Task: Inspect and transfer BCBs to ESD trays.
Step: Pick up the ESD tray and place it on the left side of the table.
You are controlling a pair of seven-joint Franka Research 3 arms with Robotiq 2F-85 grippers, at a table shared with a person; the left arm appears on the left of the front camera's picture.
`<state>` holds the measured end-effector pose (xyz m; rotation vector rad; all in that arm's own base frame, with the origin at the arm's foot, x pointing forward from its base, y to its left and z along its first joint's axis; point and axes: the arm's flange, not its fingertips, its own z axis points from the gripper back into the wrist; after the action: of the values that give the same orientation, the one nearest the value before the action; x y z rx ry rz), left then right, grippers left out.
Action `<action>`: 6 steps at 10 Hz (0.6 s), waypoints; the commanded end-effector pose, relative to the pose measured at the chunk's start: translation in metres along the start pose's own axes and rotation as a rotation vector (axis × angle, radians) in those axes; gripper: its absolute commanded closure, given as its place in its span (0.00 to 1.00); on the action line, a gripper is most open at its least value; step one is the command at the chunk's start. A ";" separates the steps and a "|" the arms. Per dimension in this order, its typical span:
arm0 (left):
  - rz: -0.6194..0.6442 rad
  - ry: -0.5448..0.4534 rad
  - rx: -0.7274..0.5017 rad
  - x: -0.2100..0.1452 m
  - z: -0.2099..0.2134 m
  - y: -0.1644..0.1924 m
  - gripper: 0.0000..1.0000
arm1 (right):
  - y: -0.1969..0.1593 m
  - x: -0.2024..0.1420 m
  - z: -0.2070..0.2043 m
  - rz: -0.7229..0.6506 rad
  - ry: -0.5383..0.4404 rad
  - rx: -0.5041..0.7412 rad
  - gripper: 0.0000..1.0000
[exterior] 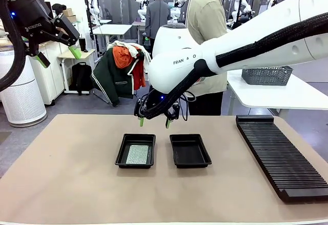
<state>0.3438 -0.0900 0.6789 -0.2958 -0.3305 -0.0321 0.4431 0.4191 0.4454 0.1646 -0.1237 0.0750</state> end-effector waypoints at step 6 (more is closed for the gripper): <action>0.098 0.079 0.126 0.023 -0.110 -0.026 0.00 | -0.078 -0.003 0.046 -0.026 0.040 0.285 0.00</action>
<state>0.3876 -0.1403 0.6065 -0.2395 -0.2532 0.0556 0.4548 0.3551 0.4816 0.3947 -0.0857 0.0427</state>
